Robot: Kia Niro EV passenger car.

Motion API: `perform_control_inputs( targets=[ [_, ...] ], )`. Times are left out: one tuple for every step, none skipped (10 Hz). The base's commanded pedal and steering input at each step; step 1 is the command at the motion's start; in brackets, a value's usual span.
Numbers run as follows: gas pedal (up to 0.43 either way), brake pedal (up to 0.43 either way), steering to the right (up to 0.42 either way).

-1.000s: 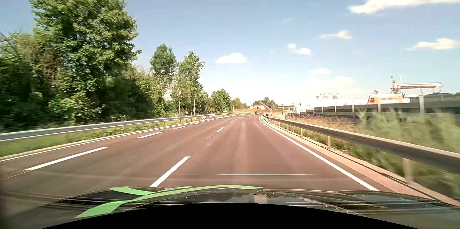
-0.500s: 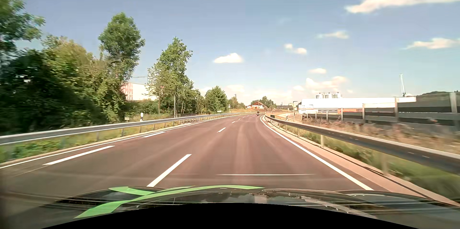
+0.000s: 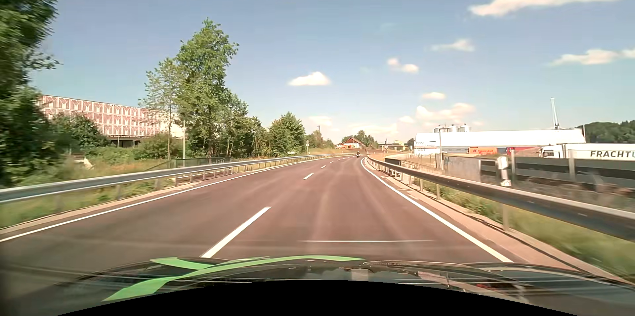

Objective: Follow the waypoints while adhering to traffic rules and regulations

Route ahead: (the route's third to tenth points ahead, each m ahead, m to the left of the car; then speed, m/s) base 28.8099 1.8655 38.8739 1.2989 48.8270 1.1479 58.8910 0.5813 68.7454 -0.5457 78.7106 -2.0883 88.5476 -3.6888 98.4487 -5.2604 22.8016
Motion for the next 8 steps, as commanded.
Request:
perform_control_inputs(
  targets=[
    [0.189, 0.000, 0.010],
    [0.177, 0.000, 0.010],
    [0.169, 0.000, 0.009],
    [0.169, 0.000, 0.010],
    [0.169, 0.000, 0.009],
    [0.169, 0.000, 0.010],
    [0.169, 0.000, 0.011],
    [0.169, 0.000, 0.010]
  ],
)
